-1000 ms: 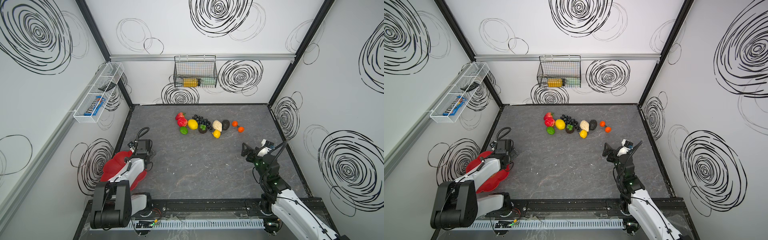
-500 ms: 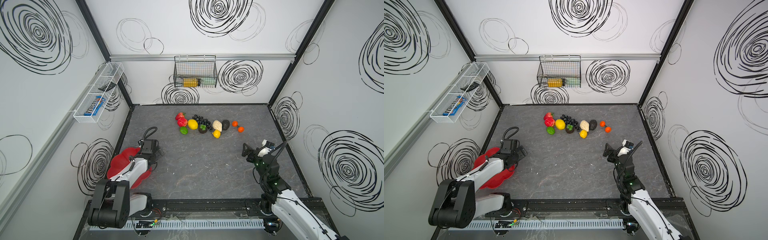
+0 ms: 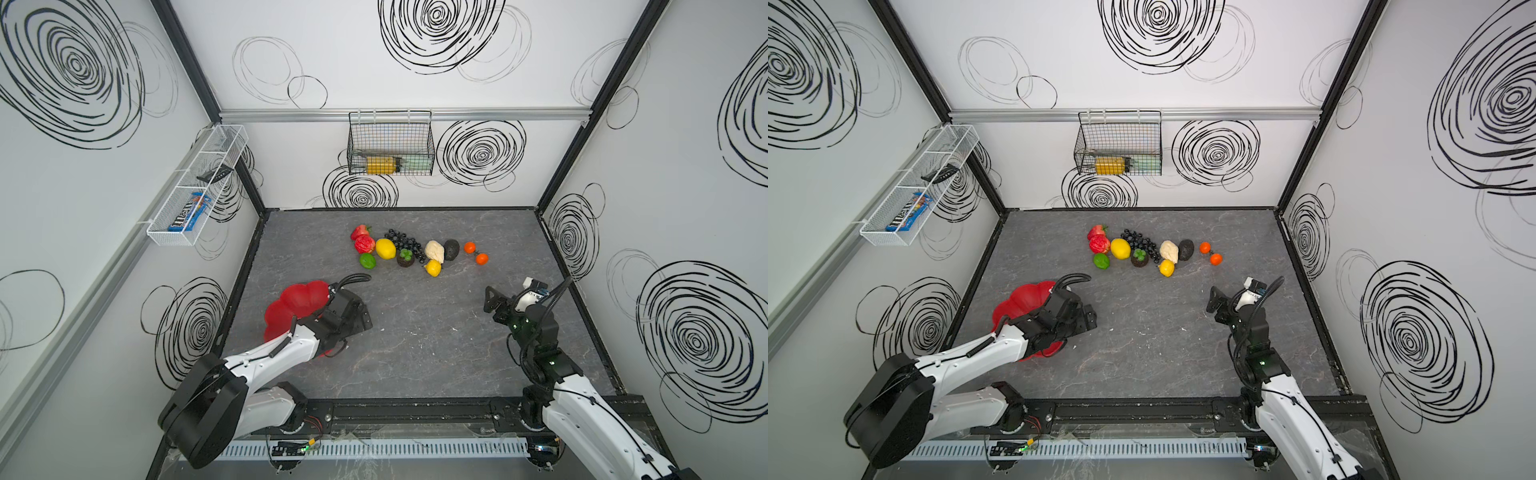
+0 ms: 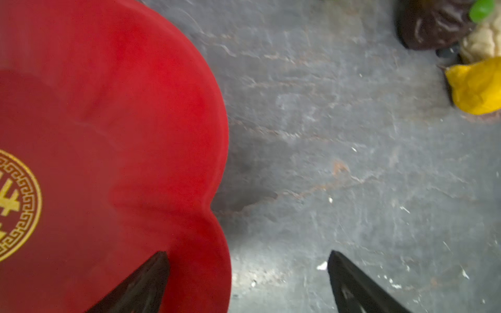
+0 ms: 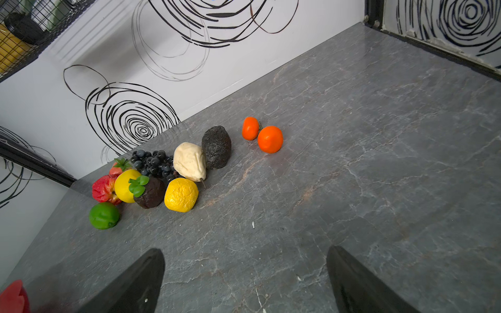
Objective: Place and organize the fake fruits in the fruit bowl
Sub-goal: 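Carry the red bowl forward and set it down mid-table with the left gripper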
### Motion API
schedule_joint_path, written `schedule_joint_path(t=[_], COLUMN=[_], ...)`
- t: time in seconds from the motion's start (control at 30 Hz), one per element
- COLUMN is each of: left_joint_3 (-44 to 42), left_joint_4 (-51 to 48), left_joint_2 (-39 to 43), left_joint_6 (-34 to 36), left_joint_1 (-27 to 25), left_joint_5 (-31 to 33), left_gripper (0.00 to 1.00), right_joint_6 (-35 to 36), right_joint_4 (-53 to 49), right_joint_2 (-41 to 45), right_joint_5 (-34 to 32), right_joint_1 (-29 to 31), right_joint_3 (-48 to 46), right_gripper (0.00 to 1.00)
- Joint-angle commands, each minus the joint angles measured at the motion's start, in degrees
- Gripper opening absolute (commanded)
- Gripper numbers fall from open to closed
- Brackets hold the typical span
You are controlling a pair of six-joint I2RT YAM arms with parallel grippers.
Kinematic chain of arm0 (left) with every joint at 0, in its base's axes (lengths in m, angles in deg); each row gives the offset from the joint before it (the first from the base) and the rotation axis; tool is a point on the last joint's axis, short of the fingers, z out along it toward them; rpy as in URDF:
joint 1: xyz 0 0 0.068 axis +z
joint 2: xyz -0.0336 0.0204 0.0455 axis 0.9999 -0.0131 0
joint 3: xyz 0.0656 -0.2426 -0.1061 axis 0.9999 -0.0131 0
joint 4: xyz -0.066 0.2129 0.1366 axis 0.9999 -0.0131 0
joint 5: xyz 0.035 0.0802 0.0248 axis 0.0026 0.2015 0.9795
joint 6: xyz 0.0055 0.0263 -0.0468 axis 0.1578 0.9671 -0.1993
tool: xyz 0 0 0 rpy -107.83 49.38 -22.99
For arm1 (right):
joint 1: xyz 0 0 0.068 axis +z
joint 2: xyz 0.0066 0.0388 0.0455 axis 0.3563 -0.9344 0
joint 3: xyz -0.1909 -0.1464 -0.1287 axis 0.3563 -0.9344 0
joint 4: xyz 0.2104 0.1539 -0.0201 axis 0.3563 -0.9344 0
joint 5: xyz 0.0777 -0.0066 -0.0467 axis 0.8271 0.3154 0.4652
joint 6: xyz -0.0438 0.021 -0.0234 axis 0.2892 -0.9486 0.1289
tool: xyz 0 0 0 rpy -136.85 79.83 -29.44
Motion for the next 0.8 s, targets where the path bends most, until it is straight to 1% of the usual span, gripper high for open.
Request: schedule_joint_path(t=[0.0, 0.13, 0.23, 0.33, 0.47, 0.57, 0.6, 0.7, 0.77], left_joint_3=[1.9, 6.5, 10.5, 14.9, 20.7, 24.3, 24.9, 23.1, 22.1], left_joint_4=[2.2, 3.6, 4.8, 5.8, 6.5, 6.6, 6.1, 5.8, 5.0], left_joint_2=[-2.6, -8.6, -14.0, -18.5, -21.6, -22.8, -22.2, -16.5, -12.0], left_joint_6=[-5.6, -7.8, -8.6, -8.4, -7.2, -5.2, -4.5, -2.6, 0.5], left_joint_1=[-7.0, -16.1, -21.5, -26.0, -30.9, -33.2, -33.5, -32.9, -31.4], left_joint_5=[1.9, 4.1, 4.7, 4.5, 4.6, 3.5, 4.1, 7.4, 9.2], left_gripper=[0.96, 0.96, 0.96, 0.96, 0.96, 0.96, 0.96, 0.96, 0.96], right_joint_6=[-1.1, -1.9, -2.1, -2.2, -2.4, -2.4, -2.4, -2.2, -2.2], right_joint_4=[-3.2, -5.9, -7.3, -8.5, -9.2, -9.8, -9.9, -10.9, -11.3], right_joint_2=[0.0, 0.0, 0.0, -0.3, -0.4, -0.7, -0.9, -1.1, -1.2], right_joint_5=[2.7, 4.5, 6.0, 6.9, 8.0, 8.5, 8.6, 9.3, 9.8], right_joint_1=[-0.8, -1.9, -2.8, -3.2, -3.5, -3.8, -4.0, -4.4, -4.4], right_joint_3=[2.3, 3.3, 4.1, 4.8, 5.5, 6.0, 6.2, 7.0, 7.3], right_gripper=[0.97, 0.97, 0.97, 0.97, 0.97, 0.97, 0.97, 0.97, 0.97])
